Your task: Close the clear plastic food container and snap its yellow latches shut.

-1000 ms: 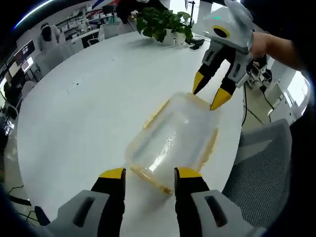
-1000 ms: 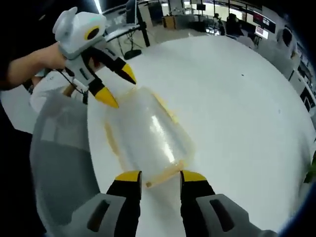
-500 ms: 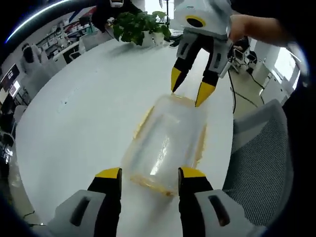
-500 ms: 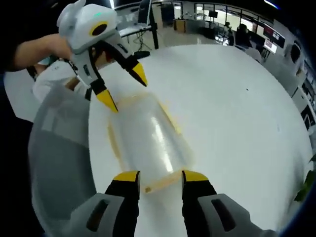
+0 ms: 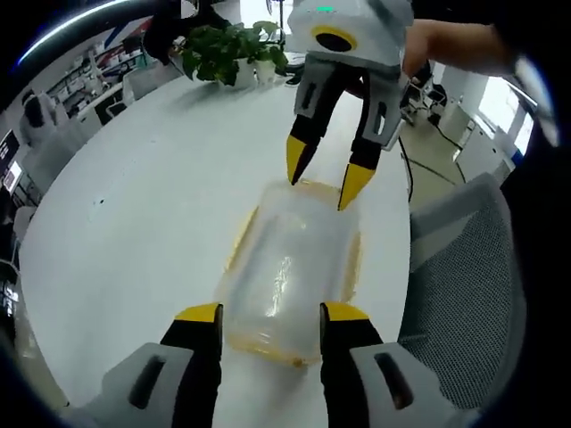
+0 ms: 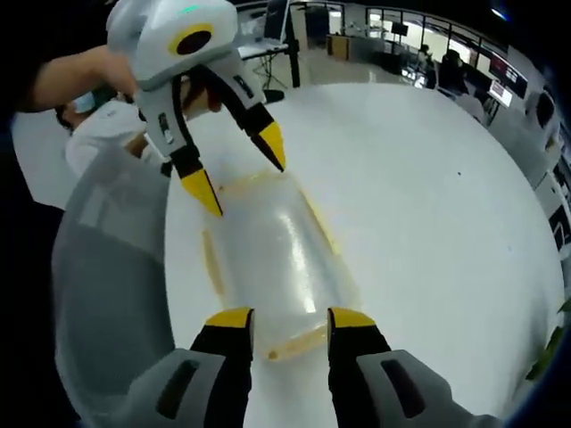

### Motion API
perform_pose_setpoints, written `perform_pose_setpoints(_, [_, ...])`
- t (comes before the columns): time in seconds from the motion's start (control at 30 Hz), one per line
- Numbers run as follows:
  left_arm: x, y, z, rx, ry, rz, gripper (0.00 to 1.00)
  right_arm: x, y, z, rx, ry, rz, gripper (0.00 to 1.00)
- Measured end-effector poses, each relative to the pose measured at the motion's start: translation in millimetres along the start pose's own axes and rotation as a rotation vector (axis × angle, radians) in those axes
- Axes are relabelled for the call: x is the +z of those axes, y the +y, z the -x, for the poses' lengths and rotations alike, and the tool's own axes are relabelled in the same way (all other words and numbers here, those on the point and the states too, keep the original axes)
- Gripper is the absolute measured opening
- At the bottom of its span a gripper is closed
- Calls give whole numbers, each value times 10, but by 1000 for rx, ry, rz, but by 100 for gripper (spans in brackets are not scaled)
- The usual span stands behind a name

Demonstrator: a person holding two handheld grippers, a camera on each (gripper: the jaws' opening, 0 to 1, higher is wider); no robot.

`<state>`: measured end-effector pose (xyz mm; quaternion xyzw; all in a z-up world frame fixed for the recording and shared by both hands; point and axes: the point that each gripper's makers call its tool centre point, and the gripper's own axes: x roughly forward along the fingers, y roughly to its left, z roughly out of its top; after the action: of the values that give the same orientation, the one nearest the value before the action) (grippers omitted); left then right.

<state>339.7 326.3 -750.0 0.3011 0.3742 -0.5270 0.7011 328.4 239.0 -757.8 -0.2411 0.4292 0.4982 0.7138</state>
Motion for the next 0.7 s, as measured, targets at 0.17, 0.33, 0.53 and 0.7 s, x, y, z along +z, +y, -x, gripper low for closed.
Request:
perform_pose_setpoints(0.17, [68, -24, -35, -16, -13, -3, 40, 59, 9, -26, -1, -7, 21, 29])
perform_pose_setpoints(0.33, [106, -49, -67, -26, -17, -10, 39, 107, 16, -66, 6, -10, 27, 29])
perform_pose_setpoints(0.53, [135, -93, -90, -45, -20, -23, 38, 167, 22, -103, 6, -19, 36, 29])
perform_pose_setpoints(0.7, [160, -110, -104, -55, -27, -30, 38, 234, 26, -123, 10, -31, 45, 29])
